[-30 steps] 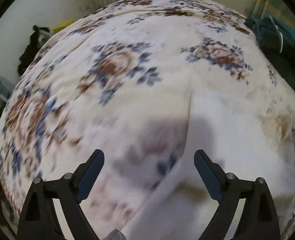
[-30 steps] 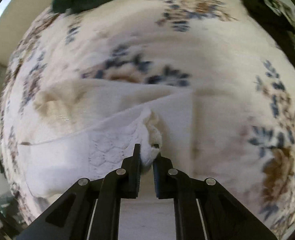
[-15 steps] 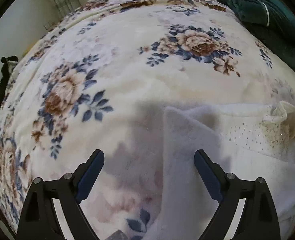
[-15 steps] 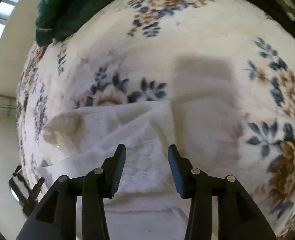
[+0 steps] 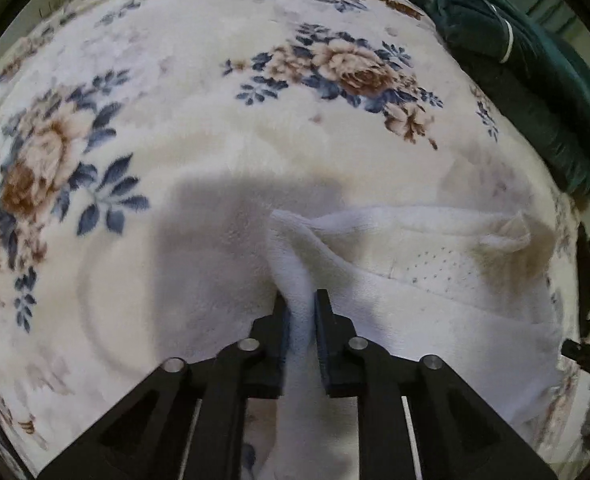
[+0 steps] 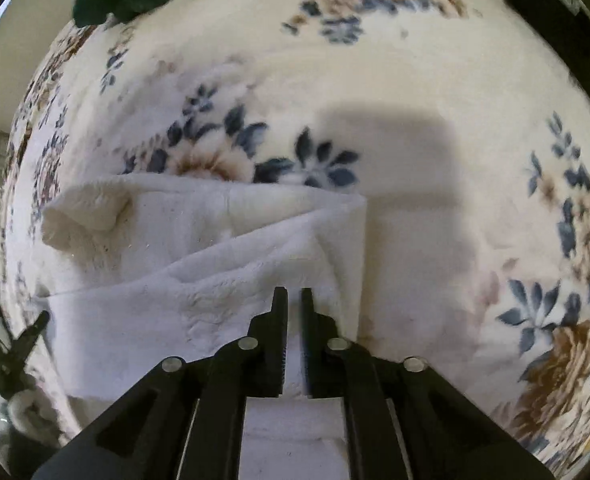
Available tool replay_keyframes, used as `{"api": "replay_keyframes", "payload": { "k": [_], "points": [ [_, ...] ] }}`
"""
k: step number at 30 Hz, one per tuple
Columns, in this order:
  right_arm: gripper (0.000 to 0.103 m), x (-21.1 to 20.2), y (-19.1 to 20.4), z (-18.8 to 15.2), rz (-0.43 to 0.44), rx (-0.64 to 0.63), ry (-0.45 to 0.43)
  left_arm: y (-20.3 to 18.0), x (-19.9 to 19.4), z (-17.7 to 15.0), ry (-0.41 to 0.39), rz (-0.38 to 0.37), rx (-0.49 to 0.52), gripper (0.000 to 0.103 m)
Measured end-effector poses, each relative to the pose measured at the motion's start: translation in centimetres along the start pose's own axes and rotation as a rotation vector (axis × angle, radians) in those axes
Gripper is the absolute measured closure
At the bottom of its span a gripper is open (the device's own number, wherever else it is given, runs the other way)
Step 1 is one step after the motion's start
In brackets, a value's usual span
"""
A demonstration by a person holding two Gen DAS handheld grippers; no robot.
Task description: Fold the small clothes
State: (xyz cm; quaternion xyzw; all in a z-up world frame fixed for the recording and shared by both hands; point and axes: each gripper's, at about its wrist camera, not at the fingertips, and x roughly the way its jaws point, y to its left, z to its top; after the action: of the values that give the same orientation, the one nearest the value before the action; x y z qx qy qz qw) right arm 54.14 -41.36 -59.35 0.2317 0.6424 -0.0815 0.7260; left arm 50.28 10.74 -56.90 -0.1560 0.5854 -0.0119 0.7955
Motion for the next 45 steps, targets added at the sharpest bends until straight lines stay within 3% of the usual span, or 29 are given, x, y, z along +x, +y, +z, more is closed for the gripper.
{"api": "replay_keyframes", "payload": {
  "k": [1, 2, 6, 10, 11, 13, 17, 22, 25, 30, 34, 40, 41, 42, 45],
  "points": [
    [0.064, -0.4, -1.0, 0.6, 0.005, 0.042, -0.025, 0.3, 0.3, 0.2, 0.018, -0.022, -0.016, 0.072],
    [0.053, -0.6, -2.0, 1.1, 0.010, 0.082, -0.045, 0.6, 0.6, 0.2, 0.029, -0.045, -0.025, 0.071],
    [0.052, 0.3, -5.3, 3.2, 0.086, 0.215, -0.015, 0.5, 0.2, 0.3, 0.018, -0.024, -0.016, 0.071],
    [0.052, -2.5, -6.1, 1.4, 0.093, 0.187, -0.013, -0.2, -4.1, -0.8, -0.085, -0.005, 0.018, 0.068],
    [0.052, -3.3, -6.4, 0.5, 0.096, 0.187, -0.006, -0.4, -5.3, -1.3, -0.105, -0.003, 0.018, 0.061],
    [0.052, -5.0, -7.1, -1.5, 0.088, 0.190, 0.015, -0.7, -8.1, -2.5, -0.148, -0.013, 0.009, 0.030],
    [0.052, -8.8, -8.4, -7.3, 0.062, 0.161, 0.078, -1.6, -12.2, -6.4, -0.196, -0.061, -0.043, 0.029],
    [0.052, -11.8, -11.1, -10.7, 0.073, 0.065, 0.141, -6.1, -13.2, -13.6, -0.167, 0.064, -0.044, 0.029],
    [0.052, -11.0, -12.3, -8.9, 0.138, 0.029, 0.161, -8.8, -12.1, -18.6, -0.115, 0.168, -0.059, 0.029],
    [0.052, -5.8, -11.7, -1.0, 0.263, -0.016, 0.151, -11.0, -10.3, -26.9, -0.041, 0.336, -0.162, 0.029],
    [0.052, 0.5, -9.9, 4.9, 0.373, -0.034, 0.210, -12.2, -9.2, -30.8, -0.025, 0.414, -0.262, 0.029],
    [0.053, 6.9, -7.6, 6.6, 0.463, -0.022, 0.339, -14.1, -7.8, -33.4, 0.013, 0.463, -0.307, 0.029],
    [0.078, 6.9, -7.4, 6.4, 0.456, -0.034, 0.320, -14.3, -7.6, -33.5, 0.015, 0.467, -0.306, 0.029],
    [0.096, 6.9, -6.9, 6.4, 0.430, -0.063, 0.308, -14.3, -7.4, -33.5, 0.018, 0.471, -0.306, 0.029],
    [0.097, 4.4, -6.3, 8.1, 0.350, -0.125, 0.185, -14.3, -6.8, -33.6, 0.033, 0.450, -0.321, 0.029]
  ]
}}
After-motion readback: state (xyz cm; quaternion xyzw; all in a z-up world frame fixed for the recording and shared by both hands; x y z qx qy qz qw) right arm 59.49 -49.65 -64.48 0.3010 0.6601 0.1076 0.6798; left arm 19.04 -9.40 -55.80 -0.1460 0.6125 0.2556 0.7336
